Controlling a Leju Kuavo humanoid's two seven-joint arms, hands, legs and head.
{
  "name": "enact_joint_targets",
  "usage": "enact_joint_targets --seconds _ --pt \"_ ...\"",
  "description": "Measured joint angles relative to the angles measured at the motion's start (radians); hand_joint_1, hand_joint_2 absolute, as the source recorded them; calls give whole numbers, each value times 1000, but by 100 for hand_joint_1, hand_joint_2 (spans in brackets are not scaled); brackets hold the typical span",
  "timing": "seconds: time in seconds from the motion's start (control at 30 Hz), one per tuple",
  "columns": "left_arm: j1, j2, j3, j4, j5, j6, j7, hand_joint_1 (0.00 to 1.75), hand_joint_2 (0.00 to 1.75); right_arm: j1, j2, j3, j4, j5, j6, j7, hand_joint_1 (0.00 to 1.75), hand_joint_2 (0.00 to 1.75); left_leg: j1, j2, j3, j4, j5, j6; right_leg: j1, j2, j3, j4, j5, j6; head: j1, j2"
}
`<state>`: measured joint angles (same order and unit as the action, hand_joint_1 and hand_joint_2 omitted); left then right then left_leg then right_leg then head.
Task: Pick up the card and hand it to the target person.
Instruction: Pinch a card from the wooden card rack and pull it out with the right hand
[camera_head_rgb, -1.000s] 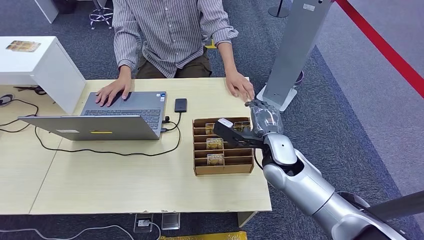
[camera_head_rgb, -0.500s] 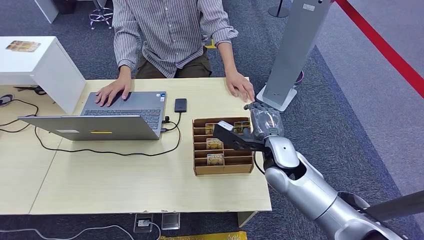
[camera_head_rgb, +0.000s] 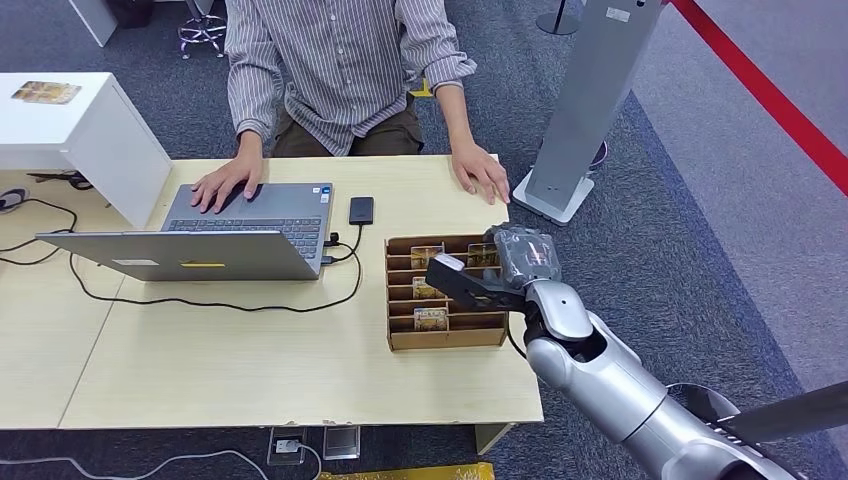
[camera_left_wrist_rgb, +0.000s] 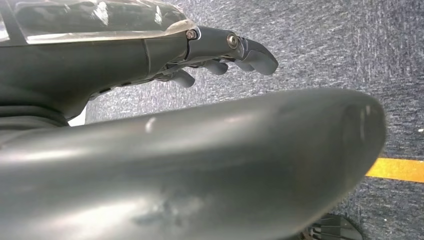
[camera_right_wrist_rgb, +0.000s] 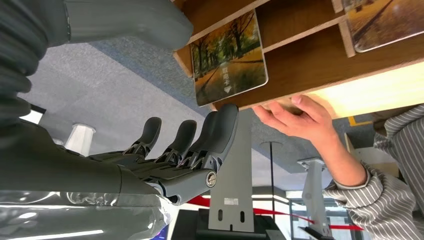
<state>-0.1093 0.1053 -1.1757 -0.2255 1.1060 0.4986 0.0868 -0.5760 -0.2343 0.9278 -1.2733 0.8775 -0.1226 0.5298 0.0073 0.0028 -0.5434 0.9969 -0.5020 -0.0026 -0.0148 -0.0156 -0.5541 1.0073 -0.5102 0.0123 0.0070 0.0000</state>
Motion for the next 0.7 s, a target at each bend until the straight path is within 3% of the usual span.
enact_joint_targets --seconds 0.7 --pt "0 0 0 0 0 0 -6 0 0 0 16 1 40 -9 -4 -5 76 175 0 0 0 0 0 0 0 0 0 0 0 0 0 0"
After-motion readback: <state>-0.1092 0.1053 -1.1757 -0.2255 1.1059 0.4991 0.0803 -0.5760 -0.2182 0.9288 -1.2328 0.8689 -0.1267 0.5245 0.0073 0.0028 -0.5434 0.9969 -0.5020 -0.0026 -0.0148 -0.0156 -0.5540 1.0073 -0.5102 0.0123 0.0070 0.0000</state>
